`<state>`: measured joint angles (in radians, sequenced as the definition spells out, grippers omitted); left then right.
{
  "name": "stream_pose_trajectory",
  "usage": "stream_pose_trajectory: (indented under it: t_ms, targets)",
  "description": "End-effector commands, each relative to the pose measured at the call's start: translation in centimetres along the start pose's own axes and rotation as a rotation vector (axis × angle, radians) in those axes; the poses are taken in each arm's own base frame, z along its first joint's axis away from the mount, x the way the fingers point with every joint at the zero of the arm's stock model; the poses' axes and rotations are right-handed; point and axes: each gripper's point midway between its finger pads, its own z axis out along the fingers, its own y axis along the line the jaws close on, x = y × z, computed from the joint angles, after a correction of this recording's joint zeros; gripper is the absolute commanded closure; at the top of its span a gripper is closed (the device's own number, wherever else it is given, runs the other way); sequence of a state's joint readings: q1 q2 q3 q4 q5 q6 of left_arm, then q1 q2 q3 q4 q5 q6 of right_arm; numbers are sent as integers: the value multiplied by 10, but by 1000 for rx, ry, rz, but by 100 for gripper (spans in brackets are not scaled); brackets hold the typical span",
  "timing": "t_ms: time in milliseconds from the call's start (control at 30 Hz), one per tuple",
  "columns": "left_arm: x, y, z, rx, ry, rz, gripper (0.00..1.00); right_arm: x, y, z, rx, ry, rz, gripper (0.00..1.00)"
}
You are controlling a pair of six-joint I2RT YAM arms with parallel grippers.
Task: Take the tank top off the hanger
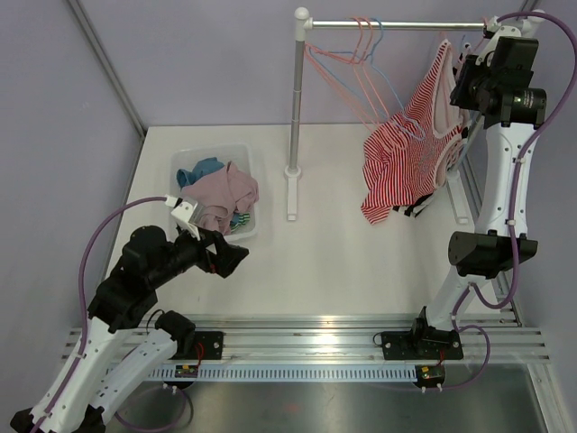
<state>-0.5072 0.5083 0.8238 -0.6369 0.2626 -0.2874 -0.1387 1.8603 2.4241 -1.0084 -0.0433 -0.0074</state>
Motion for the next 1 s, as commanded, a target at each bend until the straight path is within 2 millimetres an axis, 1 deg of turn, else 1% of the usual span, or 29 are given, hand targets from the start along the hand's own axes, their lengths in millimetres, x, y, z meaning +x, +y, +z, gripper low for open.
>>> stream_pose_trajectory:
  t_ms: [0,167,233,400,533,667,833,867,900,933,967]
  targets:
    - [-4,-8,2,48,-16,23,1,-22,-7,-15,26,-82,-21,62]
    - [-4,-8,2,50,-13,25,1,-24,-9,-15,36,-92,-36,60]
    - [-4,-8,2,50,-13,25,1,-19,-11,-6,38,-75,-45,57]
    - [-4,-10,2,54,-13,26,1,-3,-14,15,41,-23,-47,56]
    - [-2,-10,3,57,-7,28,1,0,-14,19,33,-15,-45,56]
    - [-2,-10,4,58,-3,27,1,-1,-12,23,16,-16,-35,63]
    - [-2,-10,4,59,-2,27,1,1,-9,33,-13,-6,-18,77]
    - [-2,-11,3,61,-5,28,1,1,-8,33,-17,-6,-13,82]
    - [-1,-10,4,60,0,28,1,1,-4,32,-38,-3,-7,91]
    - [-2,-11,3,62,-3,29,1,0,-2,31,-47,-4,-3,96]
    - [-2,-11,3,62,-3,29,1,-5,2,24,-65,-19,0,98]
